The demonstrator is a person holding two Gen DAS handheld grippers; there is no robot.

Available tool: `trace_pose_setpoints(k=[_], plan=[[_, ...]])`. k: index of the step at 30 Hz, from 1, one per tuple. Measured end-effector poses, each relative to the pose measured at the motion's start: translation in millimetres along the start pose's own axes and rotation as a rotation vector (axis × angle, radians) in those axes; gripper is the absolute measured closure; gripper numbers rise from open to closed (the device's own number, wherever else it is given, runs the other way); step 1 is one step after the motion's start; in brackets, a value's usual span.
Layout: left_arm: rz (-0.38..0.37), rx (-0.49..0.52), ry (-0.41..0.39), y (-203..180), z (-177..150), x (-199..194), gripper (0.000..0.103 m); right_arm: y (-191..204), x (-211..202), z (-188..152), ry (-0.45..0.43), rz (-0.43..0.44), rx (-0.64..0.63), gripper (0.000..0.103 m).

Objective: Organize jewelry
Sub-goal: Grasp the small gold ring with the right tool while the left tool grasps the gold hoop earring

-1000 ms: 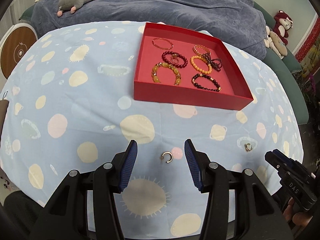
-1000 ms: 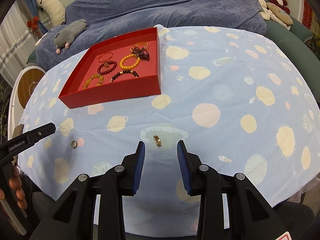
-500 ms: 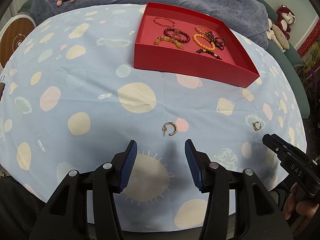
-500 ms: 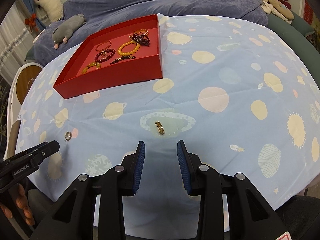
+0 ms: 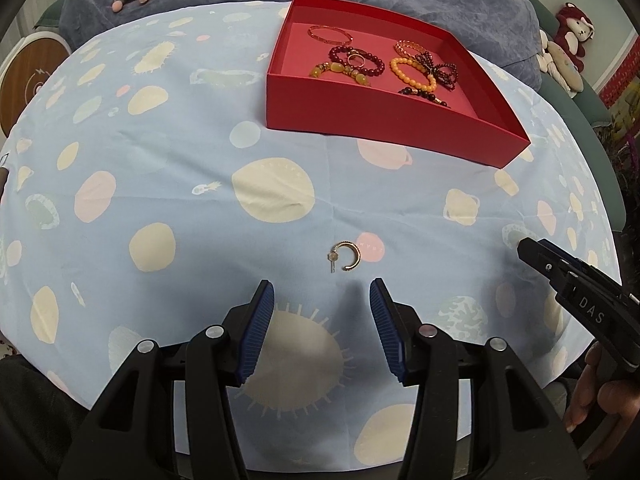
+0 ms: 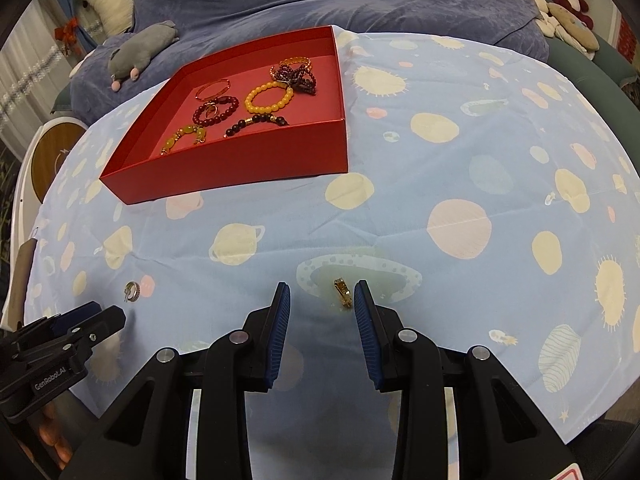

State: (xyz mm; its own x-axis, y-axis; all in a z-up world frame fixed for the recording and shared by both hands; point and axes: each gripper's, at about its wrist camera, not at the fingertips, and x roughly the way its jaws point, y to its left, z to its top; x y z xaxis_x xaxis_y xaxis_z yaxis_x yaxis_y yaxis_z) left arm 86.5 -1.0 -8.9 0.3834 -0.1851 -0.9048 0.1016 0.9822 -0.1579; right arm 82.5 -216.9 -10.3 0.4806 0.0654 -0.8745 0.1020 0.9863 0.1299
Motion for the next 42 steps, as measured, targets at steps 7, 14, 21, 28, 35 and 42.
trace_pose_setpoints(k=[7,14,21,28,35,42], plan=[[0.001,-0.003,0.006,0,0,2,0.055,3,6,1,0.009,0.002,-0.023,0.083],[-0.002,-0.008,0.011,2,-2,3,0.055,4,10,-1,0.02,0.004,-0.028,0.099],[-0.006,-0.008,0.008,1,-1,4,0.055,2,8,-3,0.019,0.018,-0.01,0.103],[-0.014,0.018,-0.004,-6,6,9,0.056,0,-3,-9,0.01,0.044,0.006,0.103],[-0.013,0.03,-0.013,-11,14,15,0.056,0,-12,-14,0.001,0.063,0.009,0.103],[0.001,0.039,-0.023,-15,14,17,0.056,0,-10,-9,-0.018,-0.003,-0.029,0.074]])
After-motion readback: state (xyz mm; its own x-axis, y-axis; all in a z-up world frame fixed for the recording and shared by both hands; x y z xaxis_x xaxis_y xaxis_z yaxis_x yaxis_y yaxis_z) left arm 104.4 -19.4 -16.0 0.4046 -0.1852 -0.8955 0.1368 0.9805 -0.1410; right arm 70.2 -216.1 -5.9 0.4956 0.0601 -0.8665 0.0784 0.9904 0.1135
